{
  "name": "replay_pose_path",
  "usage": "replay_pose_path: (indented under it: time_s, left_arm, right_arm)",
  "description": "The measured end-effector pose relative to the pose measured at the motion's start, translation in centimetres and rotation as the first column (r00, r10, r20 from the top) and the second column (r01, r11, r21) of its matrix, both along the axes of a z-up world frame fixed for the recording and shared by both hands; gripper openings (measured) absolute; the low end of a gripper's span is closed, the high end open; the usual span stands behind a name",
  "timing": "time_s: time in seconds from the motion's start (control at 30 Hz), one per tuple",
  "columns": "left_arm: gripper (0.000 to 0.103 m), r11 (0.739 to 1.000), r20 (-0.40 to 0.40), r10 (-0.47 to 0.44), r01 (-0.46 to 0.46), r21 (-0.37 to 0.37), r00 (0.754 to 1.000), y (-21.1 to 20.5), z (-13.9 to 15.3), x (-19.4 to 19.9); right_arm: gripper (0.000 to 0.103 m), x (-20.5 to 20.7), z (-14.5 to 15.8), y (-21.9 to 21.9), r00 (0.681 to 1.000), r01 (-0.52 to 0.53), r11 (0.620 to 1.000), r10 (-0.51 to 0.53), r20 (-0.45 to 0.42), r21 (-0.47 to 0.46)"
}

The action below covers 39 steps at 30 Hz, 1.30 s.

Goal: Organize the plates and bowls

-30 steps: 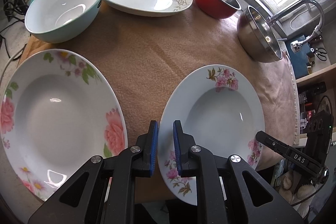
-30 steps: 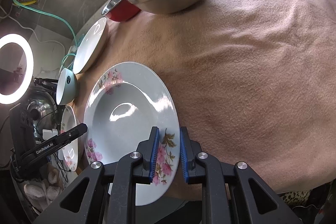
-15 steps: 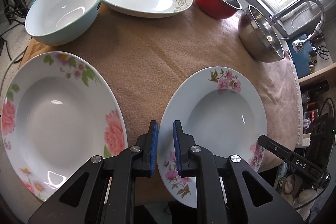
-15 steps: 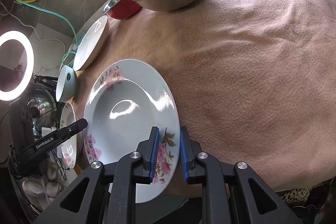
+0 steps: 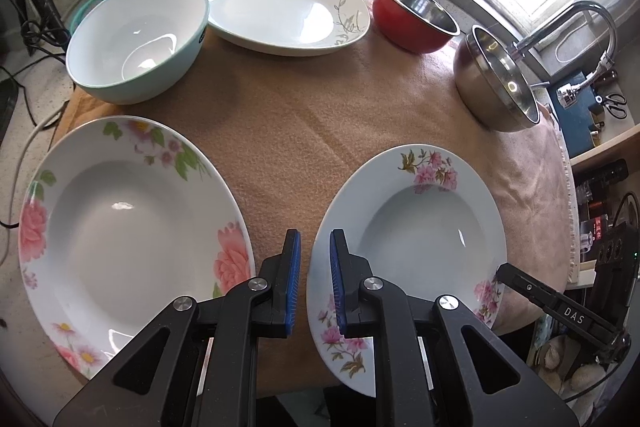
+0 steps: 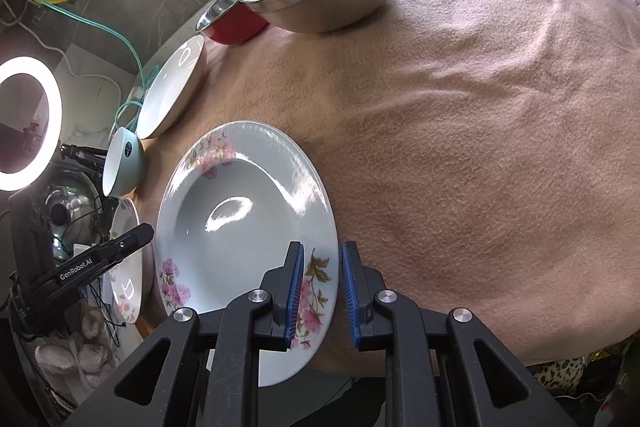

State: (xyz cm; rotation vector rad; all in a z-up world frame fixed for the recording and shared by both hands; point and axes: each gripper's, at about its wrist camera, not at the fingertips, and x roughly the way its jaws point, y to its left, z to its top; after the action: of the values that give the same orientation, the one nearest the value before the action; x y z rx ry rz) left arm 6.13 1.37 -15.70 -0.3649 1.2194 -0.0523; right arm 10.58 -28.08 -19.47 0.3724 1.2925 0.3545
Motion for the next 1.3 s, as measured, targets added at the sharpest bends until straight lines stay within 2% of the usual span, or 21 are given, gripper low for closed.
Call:
replay_pose_path:
  time_s: [0.27,0.47,0.7,0.8,1.13,1.3]
  left_arm:
    - [0.014,1.000,0.026,0.022,-0.022,-0.012,0.999,0.5,1.0,-1.0]
    - [0.014,0.998,0.056,0.057,-0.055,-0.025,0.997,1.7,2.1,-2.3]
    - [0.014,0.990,0.066,0.141,-0.140,-0.030,0.988,4.9,2.6,-4.9]
    - [0.019,0.983,0.068,0.184,-0.182,-0.036,0.981,6.7,2.8,-6.1]
    - [0.019,0.941,0.063,0.338,-0.337,-0.032,0.939,12.3,2.3,-9.8]
    - [0.019,0.921,0.059,0.389,-0.388,-0.022,0.920,14.4,1.9,-11.0]
  right_arm:
    - [0.019,-0.5,0.9,-0.1,1.000,0.008,1.000,-0.008,0.021,-0.005]
    - [0.021,-1.2,2.8,0.6,0.995,-0.003,0.999,0.007,0.098,-0.050]
    - [0.033,-1.8,4.9,3.1,0.979,-0.051,0.996,0.064,0.192,-0.072]
    - [0.033,-2.1,5.3,4.8,0.971,-0.090,0.993,0.104,0.215,-0.071]
    - [0.033,-2.5,6.0,10.5,0.948,-0.188,0.982,0.183,0.262,-0.005]
    - [0.033,-2.5,5.9,13.5,0.930,-0.259,0.966,0.256,0.263,-0.024]
